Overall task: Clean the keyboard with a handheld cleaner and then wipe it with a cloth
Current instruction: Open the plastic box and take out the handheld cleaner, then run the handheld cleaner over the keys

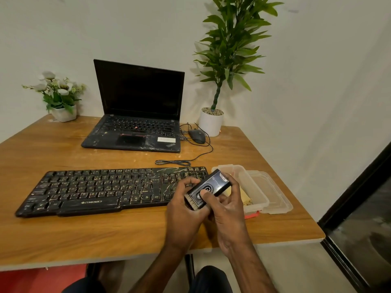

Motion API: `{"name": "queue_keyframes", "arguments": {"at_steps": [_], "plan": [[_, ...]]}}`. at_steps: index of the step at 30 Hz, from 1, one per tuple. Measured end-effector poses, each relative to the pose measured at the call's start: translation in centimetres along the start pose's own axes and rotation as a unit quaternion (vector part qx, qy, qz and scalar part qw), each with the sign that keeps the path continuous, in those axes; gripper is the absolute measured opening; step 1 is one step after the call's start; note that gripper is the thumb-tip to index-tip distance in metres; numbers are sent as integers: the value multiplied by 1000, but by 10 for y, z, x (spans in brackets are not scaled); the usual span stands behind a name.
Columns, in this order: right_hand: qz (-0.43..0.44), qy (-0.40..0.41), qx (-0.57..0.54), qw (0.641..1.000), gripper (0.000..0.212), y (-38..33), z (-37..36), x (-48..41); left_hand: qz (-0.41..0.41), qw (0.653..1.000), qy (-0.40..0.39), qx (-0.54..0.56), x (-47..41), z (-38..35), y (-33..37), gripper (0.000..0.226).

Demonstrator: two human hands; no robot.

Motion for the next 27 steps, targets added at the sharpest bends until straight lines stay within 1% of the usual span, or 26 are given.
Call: {"name": "queue_keyframes", "arguments": {"at_steps": [3, 4, 5, 7, 8, 9, 10, 12, 13, 14, 16, 17, 18, 19, 20, 22, 27], "plan": [[4, 12, -6, 1000, 66, 0, 0, 0, -3, 1000, -18, -16, 1, -1, 1, 66], [5, 15, -8, 1000, 65, 0, 0, 0, 0, 999, -40, -35, 2, 2, 2, 70], [7, 19, -12, 1000, 65, -2, 1, 0, 4, 994, -76, -79, 3, 7, 5, 80], [17, 30, -19, 999, 65, -7, 5, -1, 17, 963, -164, -211, 1, 28, 13, 105], [29, 37, -21, 999, 64, -10, 7, -2, 23, 944, -196, -264, -2, 42, 20, 109], [41, 44, -23, 998, 64, -13, 10, -4, 26, 929, -215, -301, -7, 57, 28, 107], [51, 50, -26, 997, 63, -14, 11, -5, 22, 917, -219, -333, -15, 70, 36, 107], [60, 58, -31, 996, 64, -13, 12, -7, -7, 892, -199, -406, -38, 89, 48, 114], [63, 58, -29, 996, 65, -10, 11, -7, -21, 873, -191, -448, -52, 93, 49, 118], [68, 57, -24, 996, 66, -6, 9, -6, -33, 845, -193, -497, -66, 95, 47, 120], [81, 59, -9, 995, 69, 4, 5, -4, -31, 762, -230, -605, -90, 93, 34, 129], [91, 59, -1, 994, 71, 8, 3, -2, -15, 723, -255, -642, -100, 92, 25, 136], [102, 59, 9, 993, 72, 11, 3, 0, 5, 696, -276, -662, -108, 89, 18, 143], [112, 61, 20, 992, 74, 14, 3, 3, 23, 681, -294, -671, -114, 87, 14, 150], [122, 64, 30, 990, 74, 16, 4, 5, 36, 670, -307, -675, -118, 84, 12, 154], [137, 64, 41, 988, 74, 19, 8, 8, 47, 659, -326, -677, -125, 79, 11, 151], [144, 30, 58, 987, 75, 23, 13, 16, 59, 653, -334, -677, -133, 73, 16, 151]]}}
Point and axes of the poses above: each hand's wrist, its own x-axis away from the middle knuckle, its own z-axis out of the back of the hand, y = z × x, the point moved 1 cm from there along -x, towards the middle knuckle, and after that the axes turned 8 degrees about z, right-handed, at the moved point
